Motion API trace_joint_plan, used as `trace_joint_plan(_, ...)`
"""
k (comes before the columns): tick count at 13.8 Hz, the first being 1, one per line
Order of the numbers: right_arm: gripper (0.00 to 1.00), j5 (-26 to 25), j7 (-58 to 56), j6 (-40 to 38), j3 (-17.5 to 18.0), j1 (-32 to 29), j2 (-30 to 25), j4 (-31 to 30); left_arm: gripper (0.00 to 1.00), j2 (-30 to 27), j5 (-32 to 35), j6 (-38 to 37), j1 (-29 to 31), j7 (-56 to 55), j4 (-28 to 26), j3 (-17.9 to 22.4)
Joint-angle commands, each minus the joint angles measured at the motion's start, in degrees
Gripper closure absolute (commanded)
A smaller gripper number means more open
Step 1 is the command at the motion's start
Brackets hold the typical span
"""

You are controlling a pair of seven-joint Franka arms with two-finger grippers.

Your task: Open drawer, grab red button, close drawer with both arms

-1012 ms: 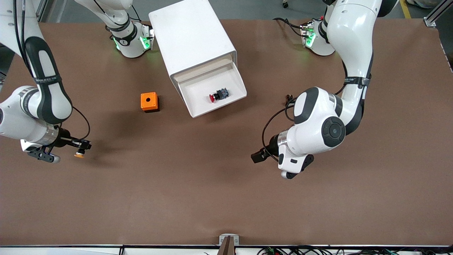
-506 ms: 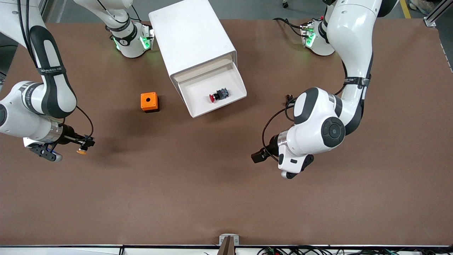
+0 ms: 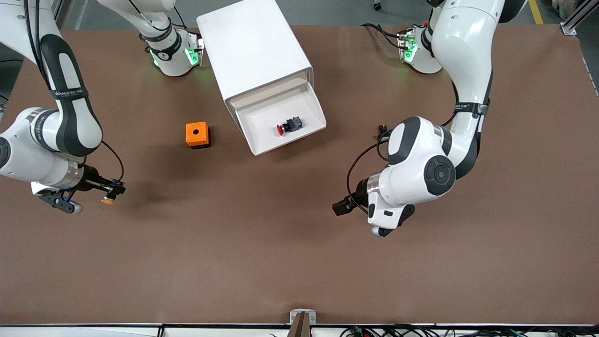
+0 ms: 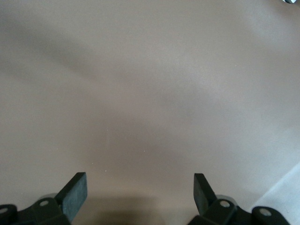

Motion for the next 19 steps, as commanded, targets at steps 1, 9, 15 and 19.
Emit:
trace_joint_plan(1,1.00,-4.48,0.17,4.34,0.17,-1.61,2.00,0.50,0.00,-0.24,1.24,1.71,-0.40,-0.40,-0.42,0.19)
trace_joint_plan(9,1.00,-5.02,-14.22,19.72,0.26,-9.08,10.96,0.24,0.00,-0.15,1.24,2.60,-0.84,-0.58,-0.69,0.28)
trace_joint_plan(15,1.00,-4.84,-18.81,25.99,0.35,-9.97,15.80,1.64,0.00,-0.15,1.07,2.68,-0.49,-0.40,-0.69,0.19)
trace_joint_plan(19,0.12,-4.58,-19.08,25.46,0.35,-9.97,15.81,2.25,0.00,-0.15,1.24,2.25,-0.67,-0.49,-0.77,0.19)
